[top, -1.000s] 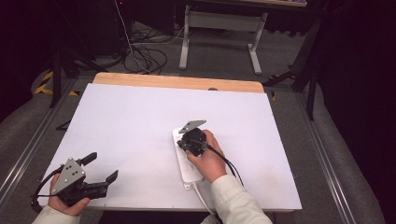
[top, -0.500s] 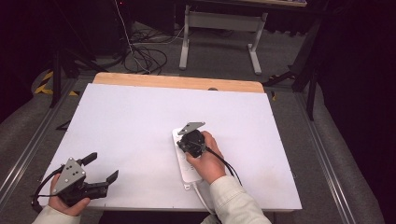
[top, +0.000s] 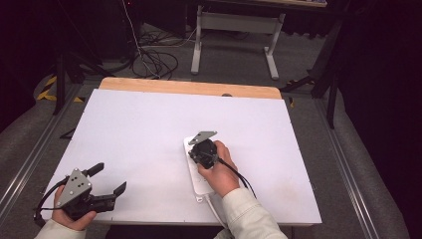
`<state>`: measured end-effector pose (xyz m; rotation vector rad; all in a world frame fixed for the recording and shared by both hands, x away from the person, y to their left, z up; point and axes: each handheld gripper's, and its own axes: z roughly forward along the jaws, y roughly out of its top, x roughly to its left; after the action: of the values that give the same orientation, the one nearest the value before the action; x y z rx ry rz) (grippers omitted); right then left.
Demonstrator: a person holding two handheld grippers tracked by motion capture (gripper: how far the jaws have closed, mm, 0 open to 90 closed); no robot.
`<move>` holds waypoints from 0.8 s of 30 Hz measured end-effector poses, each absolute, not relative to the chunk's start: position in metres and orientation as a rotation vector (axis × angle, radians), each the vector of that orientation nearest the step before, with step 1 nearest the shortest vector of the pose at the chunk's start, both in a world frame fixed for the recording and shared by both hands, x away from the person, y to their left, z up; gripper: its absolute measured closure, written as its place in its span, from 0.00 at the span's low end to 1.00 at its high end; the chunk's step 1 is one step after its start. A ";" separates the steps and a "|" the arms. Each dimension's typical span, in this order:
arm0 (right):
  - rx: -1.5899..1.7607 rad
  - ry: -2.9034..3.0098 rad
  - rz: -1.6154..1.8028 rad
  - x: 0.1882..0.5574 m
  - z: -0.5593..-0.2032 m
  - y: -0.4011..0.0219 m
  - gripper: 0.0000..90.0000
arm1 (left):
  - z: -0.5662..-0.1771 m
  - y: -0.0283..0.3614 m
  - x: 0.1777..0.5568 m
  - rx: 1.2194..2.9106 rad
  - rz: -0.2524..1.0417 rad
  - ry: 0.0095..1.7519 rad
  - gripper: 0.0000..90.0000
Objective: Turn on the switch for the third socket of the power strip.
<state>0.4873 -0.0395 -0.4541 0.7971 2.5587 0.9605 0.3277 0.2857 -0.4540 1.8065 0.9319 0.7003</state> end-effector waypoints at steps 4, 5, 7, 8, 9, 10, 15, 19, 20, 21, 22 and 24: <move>0.802 2.548 0.966 0.486 -0.455 -0.039 1.00 | -0.454 0.286 0.328 1.806 0.701 0.932 0.11; 0.799 2.547 0.967 0.486 -0.455 -0.039 1.00 | -0.454 0.286 0.328 1.806 0.701 0.931 0.11; 0.794 2.543 0.967 0.485 -0.456 -0.039 1.00 | -0.454 0.286 0.328 1.807 0.702 0.930 0.11; 0.795 2.540 0.965 0.485 -0.456 -0.039 1.00 | -0.454 0.285 0.328 1.808 0.700 0.930 0.11; 0.795 2.540 0.965 0.485 -0.456 -0.039 1.00 | -0.454 0.285 0.328 1.808 0.700 0.930 0.11; 0.797 2.540 0.964 0.485 -0.456 -0.039 1.00 | -0.454 0.285 0.328 1.808 0.701 0.931 0.11; 0.801 2.533 0.978 0.484 -0.457 -0.040 1.00 | -0.454 0.285 0.328 1.808 0.700 0.929 0.11; 0.805 2.526 0.984 0.484 -0.457 -0.040 1.00 | -0.454 0.285 0.328 1.810 0.700 0.929 0.11; 0.806 2.525 0.982 0.484 -0.457 -0.040 1.00 | -0.454 0.285 0.328 1.810 0.697 0.930 0.11; 0.806 2.525 0.982 0.484 -0.457 -0.040 1.00 | -0.454 0.285 0.328 1.810 0.697 0.930 0.11; 0.803 2.525 0.981 0.484 -0.457 -0.040 1.00 | -0.454 0.285 0.328 1.810 0.697 0.929 0.11; 0.799 2.522 0.981 0.484 -0.458 -0.039 1.00 | -0.454 0.285 0.328 1.810 0.696 0.930 0.11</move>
<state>0.4836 -0.0393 -0.4576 0.7988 2.5222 0.9812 0.3277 0.2848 -0.4541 1.8101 0.9299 0.6956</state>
